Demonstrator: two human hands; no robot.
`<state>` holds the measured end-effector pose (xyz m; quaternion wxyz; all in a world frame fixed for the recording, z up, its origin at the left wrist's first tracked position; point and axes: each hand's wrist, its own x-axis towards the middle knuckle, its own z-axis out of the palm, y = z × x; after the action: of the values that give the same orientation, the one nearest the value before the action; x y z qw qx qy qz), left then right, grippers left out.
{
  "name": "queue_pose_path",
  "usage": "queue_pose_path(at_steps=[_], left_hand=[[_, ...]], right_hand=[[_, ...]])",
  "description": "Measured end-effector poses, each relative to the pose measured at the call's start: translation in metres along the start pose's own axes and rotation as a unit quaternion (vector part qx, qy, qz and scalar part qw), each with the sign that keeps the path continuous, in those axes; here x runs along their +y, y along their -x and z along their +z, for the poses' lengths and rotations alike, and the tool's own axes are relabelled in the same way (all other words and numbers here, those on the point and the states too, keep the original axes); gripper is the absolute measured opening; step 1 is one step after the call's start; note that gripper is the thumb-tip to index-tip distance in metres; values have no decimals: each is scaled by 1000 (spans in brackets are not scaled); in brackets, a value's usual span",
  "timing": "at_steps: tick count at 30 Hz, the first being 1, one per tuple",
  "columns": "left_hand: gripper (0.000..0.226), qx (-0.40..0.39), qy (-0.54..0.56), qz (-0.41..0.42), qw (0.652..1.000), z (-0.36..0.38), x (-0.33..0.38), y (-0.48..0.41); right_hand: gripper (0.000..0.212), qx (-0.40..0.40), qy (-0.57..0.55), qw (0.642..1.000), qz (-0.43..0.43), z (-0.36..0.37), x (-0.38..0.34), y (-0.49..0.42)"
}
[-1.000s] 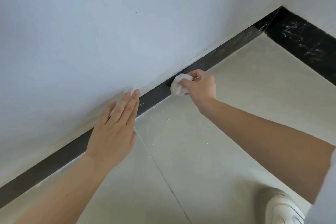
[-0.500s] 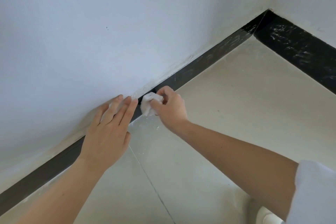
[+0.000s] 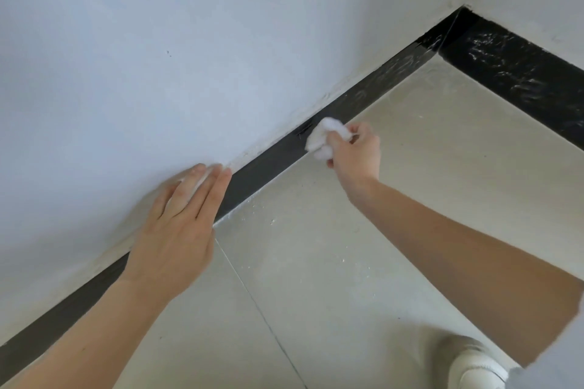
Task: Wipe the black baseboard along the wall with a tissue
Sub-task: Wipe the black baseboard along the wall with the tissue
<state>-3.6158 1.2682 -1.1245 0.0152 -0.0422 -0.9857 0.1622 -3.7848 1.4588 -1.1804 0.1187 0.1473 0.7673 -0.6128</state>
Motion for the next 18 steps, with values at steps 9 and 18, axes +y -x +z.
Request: queue_pose_path(at_steps=[9, 18], left_hand=[[66, 22, -114, 42, 992, -25, -32, -1], [70, 33, -117, 30, 992, -26, -27, -3]], right_hand=[[6, -344, 41, 932, 109, 82, 46, 116], [18, -149, -75, 976, 142, 63, 28, 36]])
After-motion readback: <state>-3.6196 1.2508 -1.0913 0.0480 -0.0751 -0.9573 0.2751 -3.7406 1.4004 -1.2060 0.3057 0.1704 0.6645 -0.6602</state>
